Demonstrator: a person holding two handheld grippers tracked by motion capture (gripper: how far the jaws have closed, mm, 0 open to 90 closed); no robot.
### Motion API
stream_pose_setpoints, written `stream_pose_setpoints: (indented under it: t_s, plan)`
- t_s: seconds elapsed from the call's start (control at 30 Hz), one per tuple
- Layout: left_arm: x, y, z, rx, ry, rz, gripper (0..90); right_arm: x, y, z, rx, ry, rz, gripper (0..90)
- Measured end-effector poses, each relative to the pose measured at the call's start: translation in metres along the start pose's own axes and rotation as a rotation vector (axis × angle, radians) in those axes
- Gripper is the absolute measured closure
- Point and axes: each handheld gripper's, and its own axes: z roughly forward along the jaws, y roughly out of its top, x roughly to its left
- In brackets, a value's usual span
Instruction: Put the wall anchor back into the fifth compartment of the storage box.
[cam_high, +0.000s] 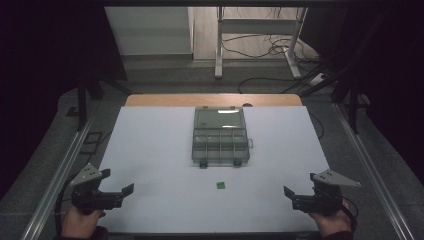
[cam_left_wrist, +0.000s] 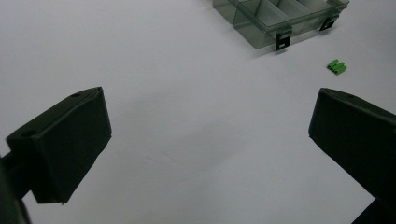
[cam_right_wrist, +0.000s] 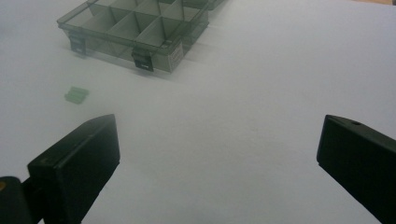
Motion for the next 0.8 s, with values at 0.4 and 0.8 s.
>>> stream_pose_setpoints:
  t_s: [0.4,0.8]
  plan:
    - [-0.0009,0.0003,0.0011,0.006,-0.008,-0.003,0.0,0.0001,0.0006,-0.0025,0.026,-0.007,0.01,0.0]
    - [0.0025,0.0014,-0.0003,0.006,-0.008,-0.033,0.0,0.0003,0.0018,0.0008,0.053,0.011,0.001,0.0]
